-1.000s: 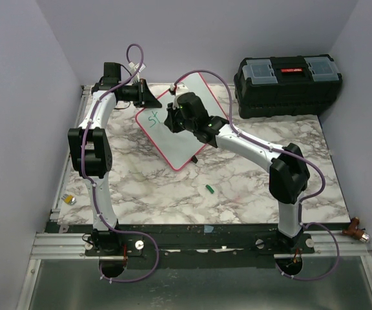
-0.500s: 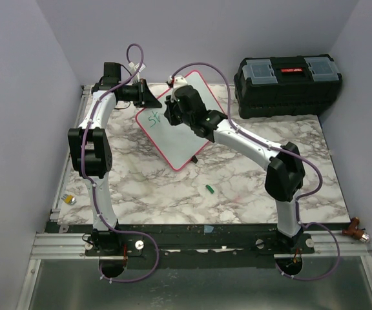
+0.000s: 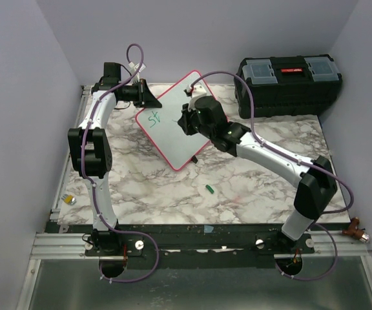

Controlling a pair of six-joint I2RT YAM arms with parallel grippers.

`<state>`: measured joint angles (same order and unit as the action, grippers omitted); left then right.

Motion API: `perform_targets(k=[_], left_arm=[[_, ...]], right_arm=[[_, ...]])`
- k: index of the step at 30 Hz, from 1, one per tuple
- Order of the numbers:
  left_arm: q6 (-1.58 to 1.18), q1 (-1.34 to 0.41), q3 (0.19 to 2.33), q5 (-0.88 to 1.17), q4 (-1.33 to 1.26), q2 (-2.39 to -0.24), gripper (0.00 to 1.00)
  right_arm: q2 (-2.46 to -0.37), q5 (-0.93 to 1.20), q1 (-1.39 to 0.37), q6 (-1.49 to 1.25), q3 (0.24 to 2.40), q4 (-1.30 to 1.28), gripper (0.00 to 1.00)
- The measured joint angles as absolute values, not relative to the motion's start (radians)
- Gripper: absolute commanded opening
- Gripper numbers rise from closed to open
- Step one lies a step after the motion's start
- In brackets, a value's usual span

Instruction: Write a sentence on the whiteboard

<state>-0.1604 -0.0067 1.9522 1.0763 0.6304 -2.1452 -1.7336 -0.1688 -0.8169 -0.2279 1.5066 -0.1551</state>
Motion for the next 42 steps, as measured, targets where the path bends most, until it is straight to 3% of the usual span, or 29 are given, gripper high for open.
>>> perform_targets(k=[15,31,42], left_arm=[[-0.146,-0.009,1.956,1.078,0.641,-2.143,0.0],[-0.109,-0.037,1.98,1.077,0.681,-2.143,0.0],[-0.101,-0.041,1.99,1.076,0.69,-2.143,0.0]], right_arm=[[-1.642,-0.178,-0.817,-0.243,1.35,-0.068,0.01],[-1.645,-0.131,-0.817,-0.232,1.354,0.009,0.01],[-1.779,-0.105,-0.817,-0.22,1.492,0.028,0.01]])
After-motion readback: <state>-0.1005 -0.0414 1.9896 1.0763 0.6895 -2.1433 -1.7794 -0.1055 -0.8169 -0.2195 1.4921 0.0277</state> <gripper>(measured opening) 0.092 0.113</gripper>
